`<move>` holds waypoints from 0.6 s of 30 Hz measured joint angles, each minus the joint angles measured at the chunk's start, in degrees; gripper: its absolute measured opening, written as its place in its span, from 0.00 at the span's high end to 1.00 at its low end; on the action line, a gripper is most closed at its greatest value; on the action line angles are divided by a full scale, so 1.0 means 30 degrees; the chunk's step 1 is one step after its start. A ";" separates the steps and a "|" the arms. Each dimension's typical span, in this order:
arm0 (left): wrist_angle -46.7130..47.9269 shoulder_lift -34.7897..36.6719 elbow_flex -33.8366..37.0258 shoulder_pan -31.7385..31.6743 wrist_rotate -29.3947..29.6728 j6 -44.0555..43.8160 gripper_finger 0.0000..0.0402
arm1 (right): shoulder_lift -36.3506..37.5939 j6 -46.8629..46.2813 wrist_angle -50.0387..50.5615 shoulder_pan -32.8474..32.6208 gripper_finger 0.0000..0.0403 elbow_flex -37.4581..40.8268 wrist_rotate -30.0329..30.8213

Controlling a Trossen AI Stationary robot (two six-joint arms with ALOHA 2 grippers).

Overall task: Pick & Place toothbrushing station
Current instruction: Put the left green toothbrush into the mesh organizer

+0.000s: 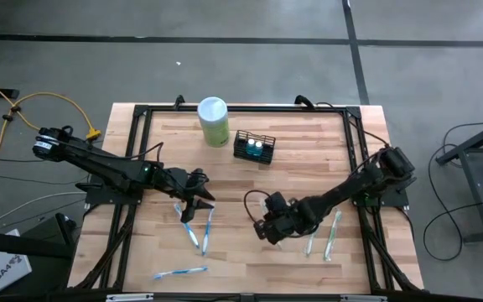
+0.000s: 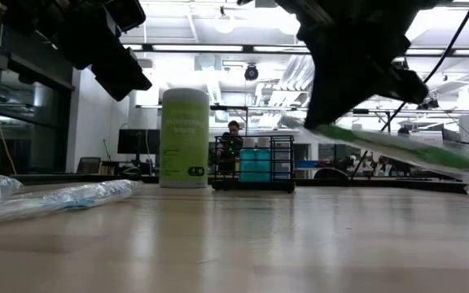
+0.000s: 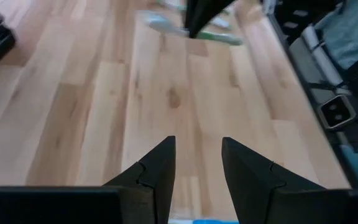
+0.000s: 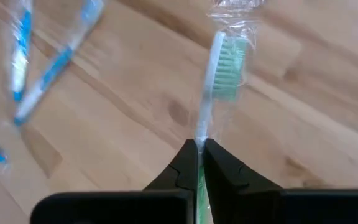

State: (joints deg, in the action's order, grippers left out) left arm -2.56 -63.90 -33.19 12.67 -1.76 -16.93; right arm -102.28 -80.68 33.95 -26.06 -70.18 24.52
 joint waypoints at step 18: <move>-0.2814 0.0036 0.0000 -0.0455 -0.2716 0.1065 0.68 | 0.0225 1.0962 -0.6749 0.0927 0.99 -0.0004 0.3068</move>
State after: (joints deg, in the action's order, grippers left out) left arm -11.00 -63.79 -33.19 11.30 -9.91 -13.73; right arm -101.60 -47.80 13.70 -23.28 -70.19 33.73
